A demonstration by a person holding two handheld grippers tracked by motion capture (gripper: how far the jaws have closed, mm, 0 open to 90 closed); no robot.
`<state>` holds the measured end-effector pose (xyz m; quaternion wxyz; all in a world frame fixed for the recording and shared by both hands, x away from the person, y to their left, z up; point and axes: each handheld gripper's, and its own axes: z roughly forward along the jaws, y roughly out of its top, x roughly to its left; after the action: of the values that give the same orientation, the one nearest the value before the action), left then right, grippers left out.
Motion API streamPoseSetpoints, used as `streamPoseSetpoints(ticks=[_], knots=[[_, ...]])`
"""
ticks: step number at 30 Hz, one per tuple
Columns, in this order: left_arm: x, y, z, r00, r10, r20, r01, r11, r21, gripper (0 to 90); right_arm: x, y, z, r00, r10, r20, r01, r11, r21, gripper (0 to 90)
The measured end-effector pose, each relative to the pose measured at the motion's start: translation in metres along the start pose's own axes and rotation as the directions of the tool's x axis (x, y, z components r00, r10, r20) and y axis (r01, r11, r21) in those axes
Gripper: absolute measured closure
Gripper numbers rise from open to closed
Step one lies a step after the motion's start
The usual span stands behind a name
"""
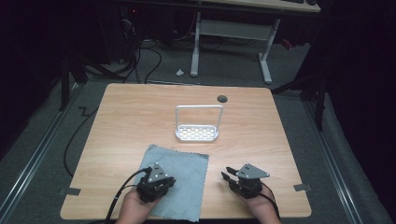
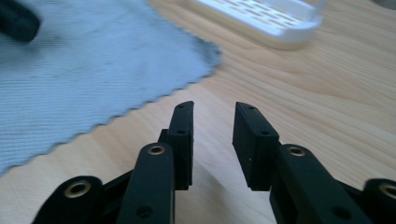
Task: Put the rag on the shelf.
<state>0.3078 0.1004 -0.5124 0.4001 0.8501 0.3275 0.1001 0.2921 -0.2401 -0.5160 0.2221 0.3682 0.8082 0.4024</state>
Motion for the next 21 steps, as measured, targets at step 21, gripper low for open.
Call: streamPoseSetpoints(ticks=[21], knots=[[0.044, -0.04, -0.031, 0.9879, -0.099, -0.12, 0.104, 0.9938, 0.039, 84.8, 0.055, 0.023, 0.049, 0.9701, -0.144, -0.195, 0.168, 0.979, 0.114, 90.0]])
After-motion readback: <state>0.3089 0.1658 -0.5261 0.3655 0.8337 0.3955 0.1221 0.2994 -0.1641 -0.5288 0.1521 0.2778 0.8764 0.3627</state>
